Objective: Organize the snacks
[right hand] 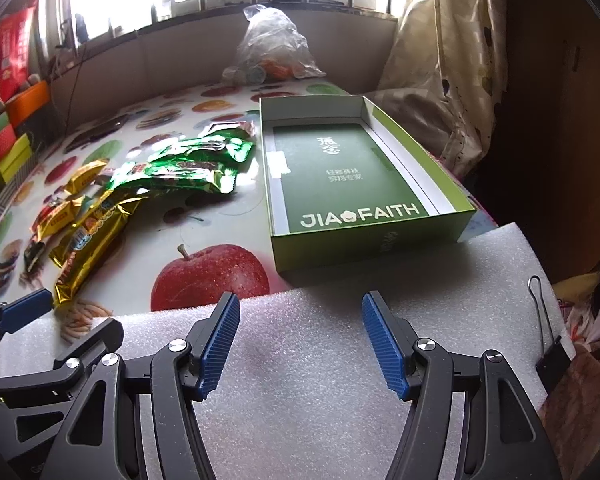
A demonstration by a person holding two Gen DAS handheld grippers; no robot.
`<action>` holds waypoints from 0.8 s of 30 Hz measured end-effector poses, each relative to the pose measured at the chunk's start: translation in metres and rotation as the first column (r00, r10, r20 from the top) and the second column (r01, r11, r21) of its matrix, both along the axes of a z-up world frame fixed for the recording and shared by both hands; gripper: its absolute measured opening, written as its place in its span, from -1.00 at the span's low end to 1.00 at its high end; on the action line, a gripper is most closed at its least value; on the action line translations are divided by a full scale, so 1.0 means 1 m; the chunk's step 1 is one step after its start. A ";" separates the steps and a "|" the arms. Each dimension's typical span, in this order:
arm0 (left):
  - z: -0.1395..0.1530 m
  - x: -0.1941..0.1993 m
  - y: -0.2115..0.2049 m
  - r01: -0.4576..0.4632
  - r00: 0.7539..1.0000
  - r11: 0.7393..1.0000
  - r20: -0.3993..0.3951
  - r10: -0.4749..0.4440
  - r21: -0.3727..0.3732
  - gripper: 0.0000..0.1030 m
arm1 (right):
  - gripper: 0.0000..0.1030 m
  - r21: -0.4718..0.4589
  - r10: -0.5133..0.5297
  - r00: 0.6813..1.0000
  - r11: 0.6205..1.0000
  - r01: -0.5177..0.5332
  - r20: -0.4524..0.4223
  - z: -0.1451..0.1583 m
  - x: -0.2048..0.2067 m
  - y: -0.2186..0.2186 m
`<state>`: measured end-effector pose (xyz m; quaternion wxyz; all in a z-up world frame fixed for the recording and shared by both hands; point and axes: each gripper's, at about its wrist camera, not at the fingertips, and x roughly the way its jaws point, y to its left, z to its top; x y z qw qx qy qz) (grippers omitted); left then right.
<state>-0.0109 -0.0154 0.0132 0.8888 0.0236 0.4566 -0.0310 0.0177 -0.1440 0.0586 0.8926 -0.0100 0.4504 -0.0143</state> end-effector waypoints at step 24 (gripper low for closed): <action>-0.008 0.001 -0.005 0.008 1.000 1.000 -0.021 -0.008 -0.011 0.56 | 0.26 0.012 -0.045 0.998 0.999 0.045 -0.037 -0.009 -0.002 -0.012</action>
